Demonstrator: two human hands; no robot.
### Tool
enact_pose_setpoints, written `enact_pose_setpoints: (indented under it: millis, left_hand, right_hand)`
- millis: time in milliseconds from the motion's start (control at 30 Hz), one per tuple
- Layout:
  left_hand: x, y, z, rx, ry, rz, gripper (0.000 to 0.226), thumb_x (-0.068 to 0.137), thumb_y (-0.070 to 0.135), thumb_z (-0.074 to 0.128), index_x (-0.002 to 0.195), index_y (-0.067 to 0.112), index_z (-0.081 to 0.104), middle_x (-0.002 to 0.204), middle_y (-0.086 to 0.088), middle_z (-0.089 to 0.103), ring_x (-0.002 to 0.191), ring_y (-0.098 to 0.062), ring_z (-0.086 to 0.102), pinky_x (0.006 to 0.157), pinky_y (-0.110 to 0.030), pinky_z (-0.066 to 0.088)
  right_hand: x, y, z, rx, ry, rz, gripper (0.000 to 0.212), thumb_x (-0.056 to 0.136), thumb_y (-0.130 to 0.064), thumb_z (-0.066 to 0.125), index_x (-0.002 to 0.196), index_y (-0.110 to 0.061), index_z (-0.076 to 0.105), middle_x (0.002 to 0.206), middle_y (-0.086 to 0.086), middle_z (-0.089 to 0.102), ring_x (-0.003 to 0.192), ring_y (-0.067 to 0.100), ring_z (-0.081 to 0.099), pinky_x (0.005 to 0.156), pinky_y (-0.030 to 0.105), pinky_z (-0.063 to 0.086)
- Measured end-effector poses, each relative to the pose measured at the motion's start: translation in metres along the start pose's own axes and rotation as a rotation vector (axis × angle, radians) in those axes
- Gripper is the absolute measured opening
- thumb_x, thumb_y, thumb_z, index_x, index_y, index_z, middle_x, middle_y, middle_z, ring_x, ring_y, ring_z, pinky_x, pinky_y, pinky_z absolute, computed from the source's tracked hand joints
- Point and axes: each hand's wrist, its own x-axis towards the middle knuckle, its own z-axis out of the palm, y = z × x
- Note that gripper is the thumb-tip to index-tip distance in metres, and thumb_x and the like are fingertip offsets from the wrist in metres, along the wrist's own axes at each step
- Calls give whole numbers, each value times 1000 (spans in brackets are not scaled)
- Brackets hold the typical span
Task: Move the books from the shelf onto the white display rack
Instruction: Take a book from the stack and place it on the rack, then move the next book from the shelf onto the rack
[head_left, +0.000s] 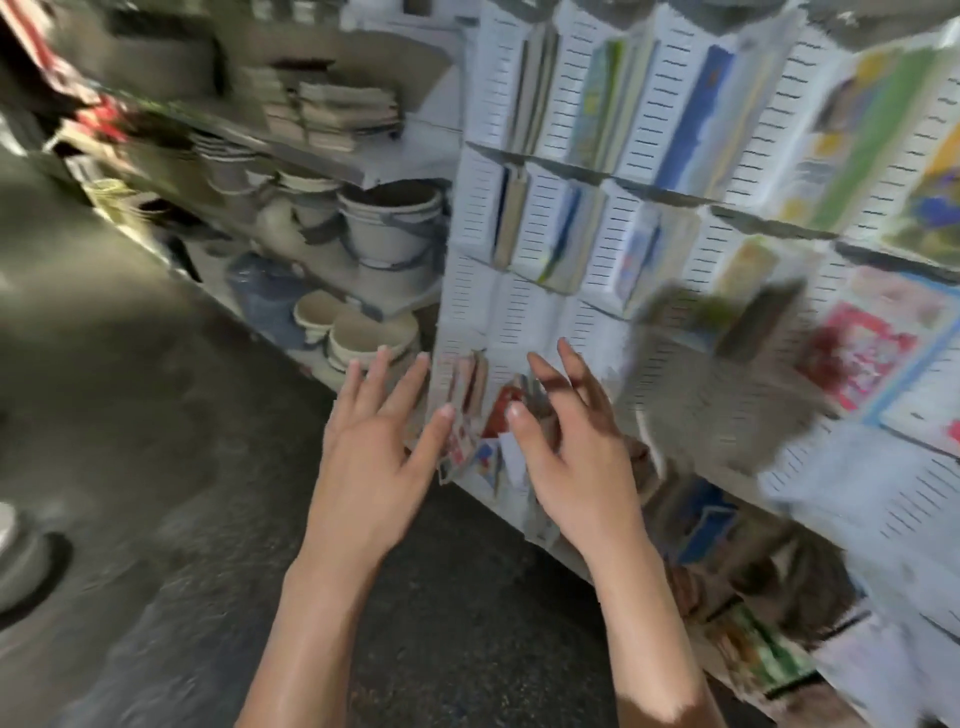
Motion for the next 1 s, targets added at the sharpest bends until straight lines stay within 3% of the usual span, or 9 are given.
enact_pose_setpoints:
  millis: [167,333,533,667,767,1000]
  left_hand:
    - [29,-63,-40,8,35,-71,77,87,75,21,154,38,31,166,3,12,153,-13,-5,125,-44,10]
    - [65,-121,-55,12,80,-152,78,87,75,21,154,37,31,166,4,13,153,-12,-4,125,-45,11]
    - [140,-174,-67,31,109,-183,76,87,75,22,153,39,31,166,5,13,153,-11,-3,123,-40,9]
    - [210,-214,-78,79,143,-207,71,88,75,21,152,45,27,166,9,11,153,-10,-4,122,-41,10]
    - [273,-240,-89,112,156,-218,74,87,76,19,153,44,26,166,9,11,153,-9,-3,122,-44,11]
    - [379,-302,-100,133,199,-234,72,89,74,19,154,43,24,166,7,10,153,-10,-4,122,-41,9]
  right_hand:
    - [40,-42,66,9,-41,-57,71,90,-66,31,146,-24,46,161,-3,27,144,19,33,110,50,39]
    - [87,-63,124,44,-116,-66,73,87,-67,29,147,-28,44,162,-6,23,149,14,21,118,47,28]
    - [172,-72,200,67,-166,-116,66,91,-66,32,147,-32,42,162,-9,23,148,13,22,116,56,25]
    - [248,-82,253,157,-218,-147,65,92,-62,39,149,-30,39,162,-10,20,149,13,19,118,46,29]
    - [310,-91,283,194,-219,-149,70,90,-67,36,150,-32,38,162,-11,19,149,14,19,118,47,30]
    - [421,-110,356,214,-247,-184,58,97,-52,47,150,-31,38,162,-7,20,149,13,20,116,32,24]
